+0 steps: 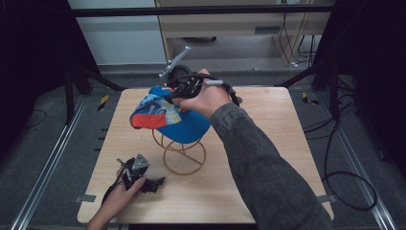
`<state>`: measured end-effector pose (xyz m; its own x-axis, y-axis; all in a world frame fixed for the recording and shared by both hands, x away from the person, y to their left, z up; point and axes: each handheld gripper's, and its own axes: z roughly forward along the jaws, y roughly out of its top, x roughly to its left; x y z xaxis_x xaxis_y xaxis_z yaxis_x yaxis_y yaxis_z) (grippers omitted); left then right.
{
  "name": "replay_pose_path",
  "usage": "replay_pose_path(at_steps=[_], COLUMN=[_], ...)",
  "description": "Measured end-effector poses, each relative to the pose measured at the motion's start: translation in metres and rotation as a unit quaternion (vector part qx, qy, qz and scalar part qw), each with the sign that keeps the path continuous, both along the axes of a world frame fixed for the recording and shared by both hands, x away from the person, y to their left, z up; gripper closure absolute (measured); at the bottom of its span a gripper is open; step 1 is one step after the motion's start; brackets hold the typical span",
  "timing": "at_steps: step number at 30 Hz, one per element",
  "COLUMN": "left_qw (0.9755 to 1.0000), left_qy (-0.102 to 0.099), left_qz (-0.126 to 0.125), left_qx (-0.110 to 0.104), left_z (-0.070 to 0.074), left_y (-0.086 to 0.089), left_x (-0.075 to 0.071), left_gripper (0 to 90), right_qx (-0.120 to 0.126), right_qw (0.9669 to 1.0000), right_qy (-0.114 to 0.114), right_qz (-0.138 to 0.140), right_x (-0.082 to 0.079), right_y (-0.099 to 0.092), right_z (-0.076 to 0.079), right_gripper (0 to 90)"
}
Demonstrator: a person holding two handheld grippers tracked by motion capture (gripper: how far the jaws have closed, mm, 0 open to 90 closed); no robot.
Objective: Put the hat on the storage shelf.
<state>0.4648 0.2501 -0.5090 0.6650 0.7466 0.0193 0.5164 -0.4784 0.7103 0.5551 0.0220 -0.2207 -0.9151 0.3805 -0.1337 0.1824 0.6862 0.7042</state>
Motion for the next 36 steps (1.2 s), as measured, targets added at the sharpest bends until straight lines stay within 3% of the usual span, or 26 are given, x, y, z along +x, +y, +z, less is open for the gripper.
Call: replay_pose_path(at_steps=[23,36], left_qw=[1.0000,1.0000], left_qy=[0.000,0.000], left_qz=[0.000,0.000], left_qx=[-0.001,-0.001], left_z=[0.000,0.000], left_y=[0.000,0.000], left_x=[0.000,0.000], left_gripper=[0.0,0.0], right_qx=[-0.017,-0.005], right_qw=[0.9998,1.0000], right_qy=[0.008,0.008], right_qz=[0.007,0.002], right_x=[0.003,0.001], right_y=[0.009,0.006], right_z=[-0.013,-0.013], right_gripper=[86.9,76.4])
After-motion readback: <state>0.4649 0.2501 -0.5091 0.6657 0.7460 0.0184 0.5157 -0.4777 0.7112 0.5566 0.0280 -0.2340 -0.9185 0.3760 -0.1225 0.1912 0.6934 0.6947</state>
